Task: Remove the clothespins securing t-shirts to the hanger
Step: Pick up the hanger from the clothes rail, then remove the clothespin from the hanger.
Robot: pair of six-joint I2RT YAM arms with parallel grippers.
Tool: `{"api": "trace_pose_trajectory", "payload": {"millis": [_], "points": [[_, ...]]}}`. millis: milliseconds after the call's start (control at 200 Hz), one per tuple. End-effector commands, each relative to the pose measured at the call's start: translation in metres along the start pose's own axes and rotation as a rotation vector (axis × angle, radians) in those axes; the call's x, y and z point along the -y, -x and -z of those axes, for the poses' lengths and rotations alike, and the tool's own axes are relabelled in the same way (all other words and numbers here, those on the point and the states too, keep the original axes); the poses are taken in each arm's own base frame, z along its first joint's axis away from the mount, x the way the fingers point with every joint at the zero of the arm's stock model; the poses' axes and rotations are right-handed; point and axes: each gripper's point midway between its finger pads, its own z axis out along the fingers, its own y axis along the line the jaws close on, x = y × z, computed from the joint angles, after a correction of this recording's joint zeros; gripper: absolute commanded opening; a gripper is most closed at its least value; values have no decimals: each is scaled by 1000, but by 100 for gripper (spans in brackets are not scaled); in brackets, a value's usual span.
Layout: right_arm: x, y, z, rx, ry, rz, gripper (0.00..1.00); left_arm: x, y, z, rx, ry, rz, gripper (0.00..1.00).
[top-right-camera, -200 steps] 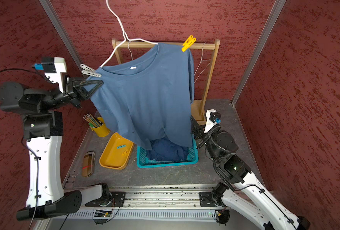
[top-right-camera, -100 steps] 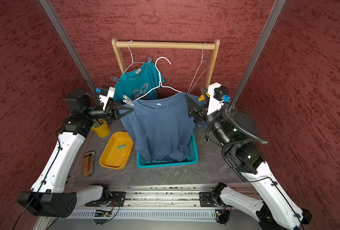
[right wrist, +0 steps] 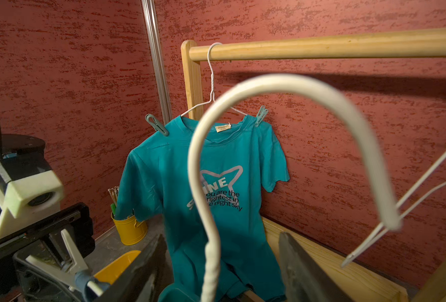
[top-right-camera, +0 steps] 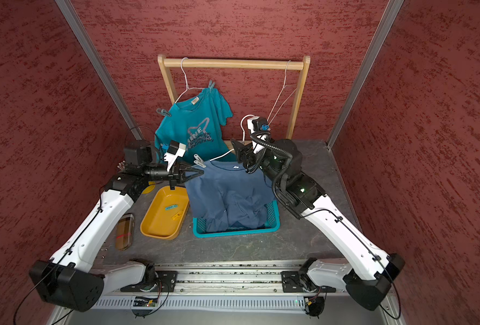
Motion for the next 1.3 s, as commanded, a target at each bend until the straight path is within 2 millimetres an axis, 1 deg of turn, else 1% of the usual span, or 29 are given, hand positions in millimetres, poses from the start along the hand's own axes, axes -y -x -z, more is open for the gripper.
{"api": "trace_pose_trajectory", "payload": {"millis": [0, 35, 120, 225, 291, 366, 451, 501, 561, 626, 716, 821, 927, 1037, 1157, 1297], "points": [[-2, 8, -1, 46, 11, -44, 52, 7, 4, 2, 0, 14, -86, 0], [-3, 7, -2, 43, 13, -44, 42, 6, 3, 2, -3, 17, -89, 0], [-4, 4, -3, 42, 20, -35, 22, 4, -1, 1, -8, 29, -94, 0], [-6, 5, 1, 48, 32, -16, 0, 4, -6, 1, -9, 27, -91, 2], [-7, 7, 4, 60, 39, -2, 0, 5, -9, 1, -11, 29, -87, 5], [-10, 10, 8, 79, 62, 16, 0, 5, -13, 2, -20, 49, -81, 26], [-16, 10, 12, 90, 99, 29, 0, 5, -17, 7, -39, 69, -77, 43], [-18, 7, 13, 86, 108, 30, 0, 5, -17, 13, -41, 85, -68, 53], [-19, 3, 12, 74, 114, 36, 0, 5, -14, 22, -30, 94, -56, 62], [-19, -2, 11, 58, 118, 41, 0, 8, -10, 34, -1, 98, -46, 68], [-20, -9, 12, 43, 124, 47, 0, 11, -3, 47, 46, 118, -58, 72], [-22, -14, 12, 37, 140, 48, 0, 18, 4, 53, 92, 106, -79, 73], [-26, -21, 11, 25, 159, 45, 0, 18, 8, 48, 96, 84, -58, 71], [-31, -27, 8, 10, 197, 42, 0, 21, 9, 35, 68, 58, -65, 70], [-46, -32, 8, -11, 283, 47, 0, 19, 14, 30, 66, 47, -86, 70], [-68, -35, 13, -44, 413, 83, 0, 18, 24, 34, 79, 50, -116, 71]]}}
